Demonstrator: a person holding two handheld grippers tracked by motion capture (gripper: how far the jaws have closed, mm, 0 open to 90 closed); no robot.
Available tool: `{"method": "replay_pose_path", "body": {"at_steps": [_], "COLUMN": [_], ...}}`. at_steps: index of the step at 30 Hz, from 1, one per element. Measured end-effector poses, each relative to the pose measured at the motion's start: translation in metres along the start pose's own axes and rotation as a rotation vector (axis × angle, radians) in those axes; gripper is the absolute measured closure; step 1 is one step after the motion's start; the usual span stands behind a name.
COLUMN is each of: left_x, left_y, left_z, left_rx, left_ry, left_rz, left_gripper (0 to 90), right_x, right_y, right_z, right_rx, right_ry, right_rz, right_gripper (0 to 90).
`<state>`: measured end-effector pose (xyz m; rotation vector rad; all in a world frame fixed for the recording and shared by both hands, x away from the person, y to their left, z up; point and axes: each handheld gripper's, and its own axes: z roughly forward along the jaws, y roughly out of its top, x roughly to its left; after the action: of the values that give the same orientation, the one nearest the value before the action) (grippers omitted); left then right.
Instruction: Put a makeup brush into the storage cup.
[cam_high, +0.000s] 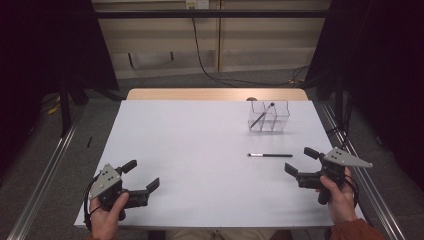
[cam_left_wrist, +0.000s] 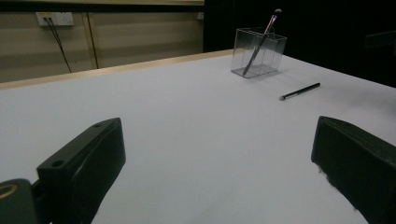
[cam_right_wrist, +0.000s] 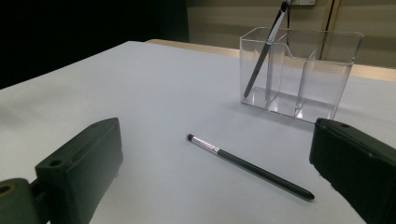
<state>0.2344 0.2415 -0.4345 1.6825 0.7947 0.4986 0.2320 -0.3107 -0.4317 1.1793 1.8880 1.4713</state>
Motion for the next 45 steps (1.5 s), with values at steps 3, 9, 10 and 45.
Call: {"method": "replay_pose_path", "body": {"at_steps": [3, 9, 10, 45], "left_x": [0.0, 0.001, 0.002, 0.003], "left_y": [0.0, 0.0, -0.001, -0.001], "left_z": [0.0, 0.001, 0.001, 0.004], "left_rx": [0.001, 0.005, 0.005, 0.01], "left_ry": [-0.002, 0.002, 0.002, -0.007], "left_rz": [0.003, -0.004, -0.004, -0.005], "left_gripper": [3.0, 3.0, 3.0, 3.0], "right_x": [0.0, -0.003, -0.004, -0.025], "right_y": [0.002, 0.01, 0.012, 0.06], "right_z": [0.004, 0.01, 0.011, 0.066], "right_rx": [0.01, 0.011, 0.01, 0.136], "right_ry": [0.007, 0.023, 0.023, 0.055], "right_rz": [-0.009, -0.012, -0.02, -0.09], "right_gripper": [2.2, 2.1, 2.1, 1.3]}}
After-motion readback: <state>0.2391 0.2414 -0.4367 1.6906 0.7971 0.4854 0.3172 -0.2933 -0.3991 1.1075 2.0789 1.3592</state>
